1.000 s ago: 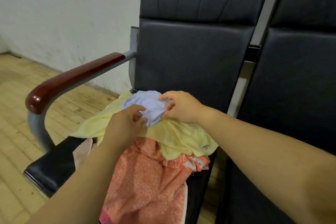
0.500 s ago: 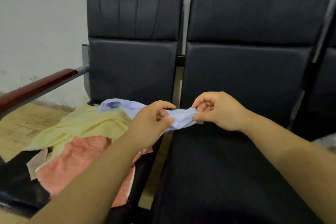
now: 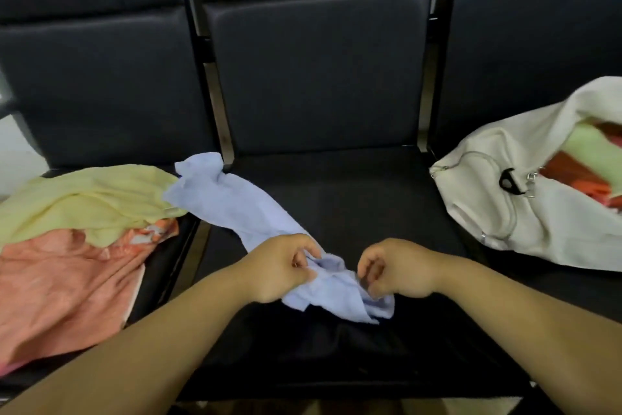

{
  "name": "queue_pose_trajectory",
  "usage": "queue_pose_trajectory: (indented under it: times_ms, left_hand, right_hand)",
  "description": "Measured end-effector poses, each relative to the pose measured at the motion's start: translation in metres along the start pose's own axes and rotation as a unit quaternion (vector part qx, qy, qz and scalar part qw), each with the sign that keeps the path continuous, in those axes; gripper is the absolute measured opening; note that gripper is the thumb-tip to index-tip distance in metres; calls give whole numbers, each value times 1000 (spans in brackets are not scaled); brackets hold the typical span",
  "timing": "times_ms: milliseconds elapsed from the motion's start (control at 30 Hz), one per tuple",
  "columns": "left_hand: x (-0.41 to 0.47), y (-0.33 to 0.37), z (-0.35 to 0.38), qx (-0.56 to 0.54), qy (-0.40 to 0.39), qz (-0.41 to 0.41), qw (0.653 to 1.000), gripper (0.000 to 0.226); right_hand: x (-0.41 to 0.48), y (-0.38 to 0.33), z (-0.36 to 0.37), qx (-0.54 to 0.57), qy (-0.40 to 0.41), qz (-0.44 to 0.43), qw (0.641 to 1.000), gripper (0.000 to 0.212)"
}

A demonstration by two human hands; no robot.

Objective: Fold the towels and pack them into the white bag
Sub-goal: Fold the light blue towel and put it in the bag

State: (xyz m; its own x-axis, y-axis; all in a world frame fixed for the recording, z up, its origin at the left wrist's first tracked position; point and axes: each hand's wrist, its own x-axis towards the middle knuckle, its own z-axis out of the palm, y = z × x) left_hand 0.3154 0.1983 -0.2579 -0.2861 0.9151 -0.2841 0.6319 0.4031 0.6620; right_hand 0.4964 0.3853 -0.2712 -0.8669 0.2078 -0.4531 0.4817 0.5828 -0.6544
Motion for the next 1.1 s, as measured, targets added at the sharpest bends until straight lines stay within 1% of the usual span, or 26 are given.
queue_pose_trajectory:
  times_ms: [67,167,233,300,333,400,433,467,533,600,667,700,800,867,933,1033,1100]
  left_hand:
    - [5,-2,2,25,7,-1,1000,27]
    - [9,-4,5,53,24,14,998,23]
    - [12,-5,10,61,32,24,997,28]
    - [13,-4,17,14,20,19,1000,33]
    - [12,-4,21,-6,6,16,1000,30]
    - [12,-5,29,-21,-10,11,1000,12]
    - [12,-7,31,-21,-17,10,1000,10]
    - [12,-8,32,-21,-21,9,1000,14]
    - [12,-12,33,-23,-22,-4,999,16]
    - [11,-11,34,-33,-5,-12,999,10]
    - [10,-9,30,-60,24,-14,998,13]
    - [8,-6,27,-75,38,-16,996,17]
    - [2,6,10,-122,93,1,988,24]
    - [-4,17,-1,-148,133,34,979,24]
    - [-12,31,-11,-149,167,80,971,27]
    - [-23,49,-25,-142,172,142,964,32]
    - [-27,53,-34,-157,155,167,961,32]
  right_hand:
    - [2,5,4,1,15,-12,1000,24]
    - [2,6,4,-34,1,-30,999,18]
    - [3,11,0,-42,-5,-34,999,21]
    - [3,17,-2,-11,-14,-33,999,24]
    - [4,20,-2,18,-16,-28,999,24]
    - [4,25,-1,82,-14,-18,996,25]
    - [4,26,1,108,-8,-16,994,25]
    - [5,26,4,125,-2,-17,992,25]
    - [7,25,13,125,10,-24,992,23]
    - [10,21,20,101,33,-29,994,21]
    - [10,18,19,100,65,-33,992,20]
    - [8,15,14,119,77,-43,989,21]
    - [-1,5,-8,206,120,-85,968,23]
    - [-9,-5,-21,256,155,-113,947,24]
    - [-16,-18,-30,300,177,-150,926,27]
    - [-27,-36,-37,347,211,-184,895,30]
    - [-32,-44,-39,375,217,-188,881,26]
